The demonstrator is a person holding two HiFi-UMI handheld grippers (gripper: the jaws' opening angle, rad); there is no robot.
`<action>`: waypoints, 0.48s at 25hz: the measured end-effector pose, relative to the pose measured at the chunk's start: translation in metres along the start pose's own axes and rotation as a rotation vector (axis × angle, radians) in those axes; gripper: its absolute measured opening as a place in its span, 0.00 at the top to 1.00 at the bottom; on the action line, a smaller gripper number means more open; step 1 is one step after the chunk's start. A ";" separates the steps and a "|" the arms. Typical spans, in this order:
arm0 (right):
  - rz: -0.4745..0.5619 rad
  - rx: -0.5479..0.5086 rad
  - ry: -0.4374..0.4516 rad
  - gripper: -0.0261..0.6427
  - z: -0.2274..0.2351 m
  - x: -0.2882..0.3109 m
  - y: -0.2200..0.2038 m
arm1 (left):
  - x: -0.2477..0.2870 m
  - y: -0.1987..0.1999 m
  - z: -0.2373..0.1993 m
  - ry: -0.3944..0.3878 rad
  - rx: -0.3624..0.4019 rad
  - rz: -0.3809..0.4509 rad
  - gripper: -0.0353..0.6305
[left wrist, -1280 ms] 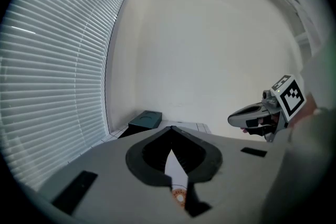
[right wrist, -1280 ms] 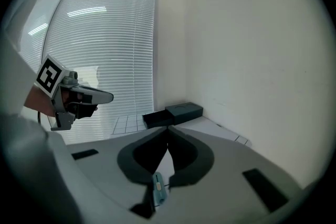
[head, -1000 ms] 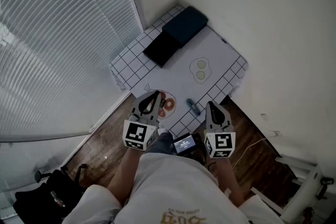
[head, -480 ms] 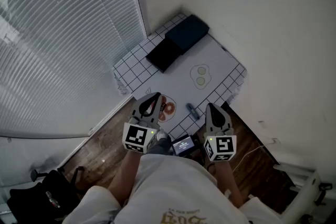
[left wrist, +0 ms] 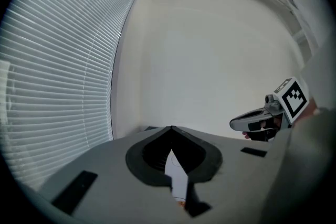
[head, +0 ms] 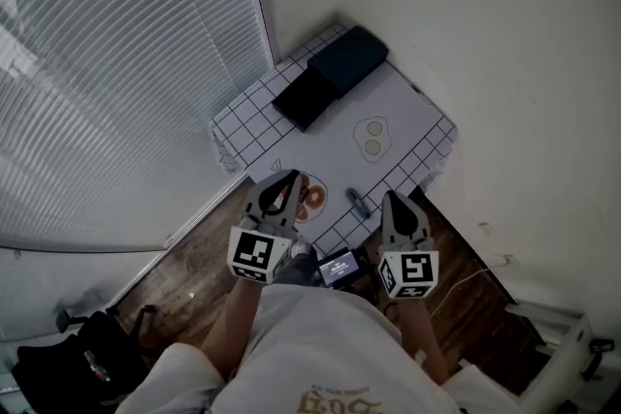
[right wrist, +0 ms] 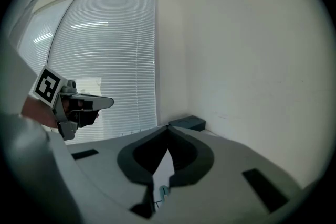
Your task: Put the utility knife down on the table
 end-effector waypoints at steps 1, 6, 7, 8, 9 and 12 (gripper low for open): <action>0.000 0.000 0.000 0.95 0.000 -0.001 0.000 | -0.001 0.000 0.001 0.000 -0.001 0.002 0.94; -0.003 -0.002 -0.001 0.95 -0.003 -0.002 0.000 | -0.004 0.000 0.000 -0.001 -0.011 0.004 0.94; -0.004 -0.001 -0.002 0.95 -0.004 -0.002 0.000 | -0.004 -0.001 0.000 -0.002 -0.013 0.003 0.94; -0.006 0.000 -0.002 0.95 -0.004 -0.002 0.000 | -0.003 -0.001 0.000 -0.003 -0.015 0.003 0.94; -0.008 0.000 -0.003 0.95 -0.003 -0.002 0.000 | -0.003 -0.001 0.000 -0.005 -0.015 0.004 0.94; -0.012 0.000 -0.007 0.95 -0.002 -0.001 -0.003 | -0.001 -0.002 -0.001 -0.009 -0.017 0.006 0.94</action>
Point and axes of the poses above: the fingertips, and each gripper's own axes: x forward along the fingers, z to its right, y out of its top, the point moved 5 cm from there along -x, backward along the fingers, and after that the axes turned 12 degrees about z, right-handed, at the moved point
